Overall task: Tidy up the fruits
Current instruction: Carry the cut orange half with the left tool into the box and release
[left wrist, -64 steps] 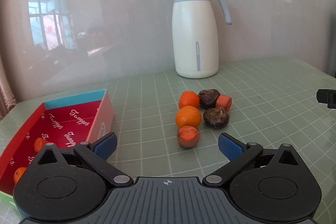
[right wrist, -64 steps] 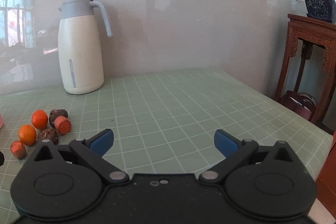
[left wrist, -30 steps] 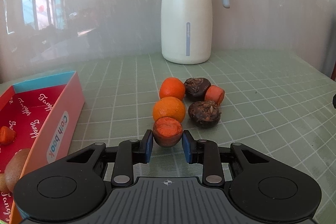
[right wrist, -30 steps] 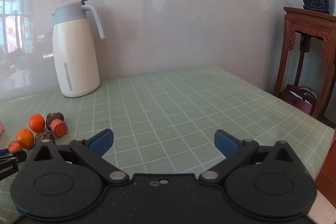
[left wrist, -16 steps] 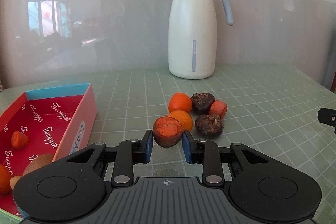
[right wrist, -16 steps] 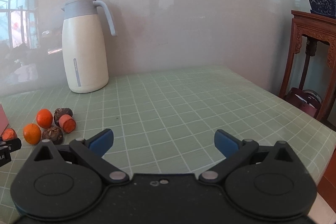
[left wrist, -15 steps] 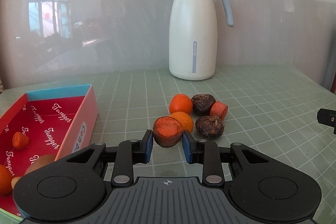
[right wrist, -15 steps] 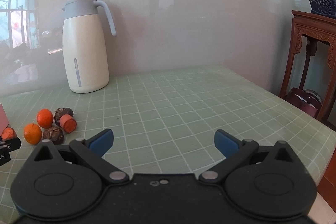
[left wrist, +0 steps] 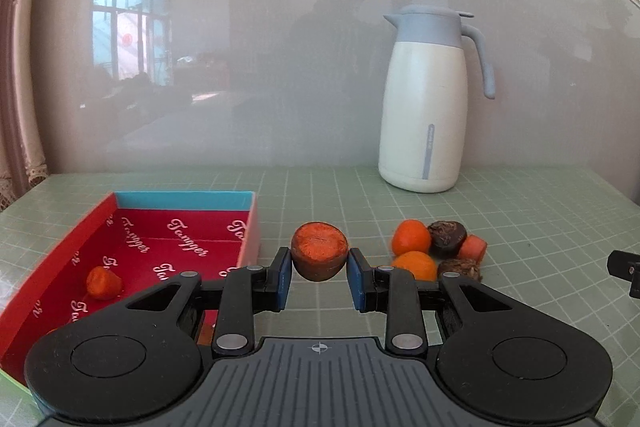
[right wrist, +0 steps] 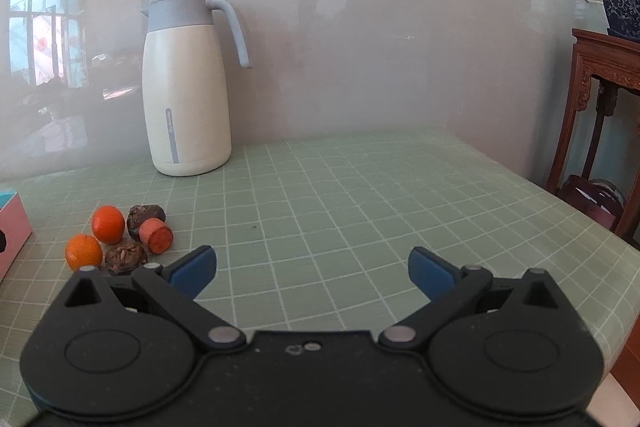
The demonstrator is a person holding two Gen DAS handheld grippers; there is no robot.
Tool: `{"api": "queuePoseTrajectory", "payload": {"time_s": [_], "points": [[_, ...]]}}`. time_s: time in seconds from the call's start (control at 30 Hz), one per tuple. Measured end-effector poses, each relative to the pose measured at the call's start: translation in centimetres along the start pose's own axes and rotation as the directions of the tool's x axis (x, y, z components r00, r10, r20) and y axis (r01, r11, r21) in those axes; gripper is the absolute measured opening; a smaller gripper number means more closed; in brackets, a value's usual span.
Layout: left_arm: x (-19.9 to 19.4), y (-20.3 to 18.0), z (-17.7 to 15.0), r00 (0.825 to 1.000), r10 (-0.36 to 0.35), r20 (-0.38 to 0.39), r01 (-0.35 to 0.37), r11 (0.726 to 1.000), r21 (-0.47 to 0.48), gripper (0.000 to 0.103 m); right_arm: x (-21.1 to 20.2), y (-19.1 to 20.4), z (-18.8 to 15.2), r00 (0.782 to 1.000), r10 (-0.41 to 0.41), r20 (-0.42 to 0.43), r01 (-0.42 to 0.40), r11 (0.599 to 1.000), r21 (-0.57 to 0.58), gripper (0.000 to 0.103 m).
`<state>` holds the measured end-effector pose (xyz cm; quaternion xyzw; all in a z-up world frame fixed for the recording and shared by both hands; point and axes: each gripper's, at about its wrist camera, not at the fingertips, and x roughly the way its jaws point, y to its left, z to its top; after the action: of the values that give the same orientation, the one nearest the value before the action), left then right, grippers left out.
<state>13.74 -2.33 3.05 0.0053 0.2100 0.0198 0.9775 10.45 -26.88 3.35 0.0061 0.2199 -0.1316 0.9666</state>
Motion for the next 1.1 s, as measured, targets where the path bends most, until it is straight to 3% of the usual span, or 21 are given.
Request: {"api": "queuePoseTrajectory", "payload": {"time_s": [0.2,0.57,1.1], "points": [[-0.3,3.1,0.2,0.998,0.060,0.002,-0.060,0.997,-0.048,0.030,0.1,1.7,-0.1,1.000,0.024,-0.004,-0.024,0.999,-0.026,0.103],[0.6,8.5,-0.4,0.984,0.167,-0.068,-0.175,0.975,-0.138,0.030,0.0,4.7,0.0,0.998,0.069,-0.005,-0.070,0.996,-0.061,0.103],[2.0,12.5,-1.5,0.957,0.223,-0.186,-0.262,0.938,-0.226,0.030,-0.2,7.3,0.1,0.994,0.110,-0.005,-0.110,0.990,-0.085,0.103]]}}
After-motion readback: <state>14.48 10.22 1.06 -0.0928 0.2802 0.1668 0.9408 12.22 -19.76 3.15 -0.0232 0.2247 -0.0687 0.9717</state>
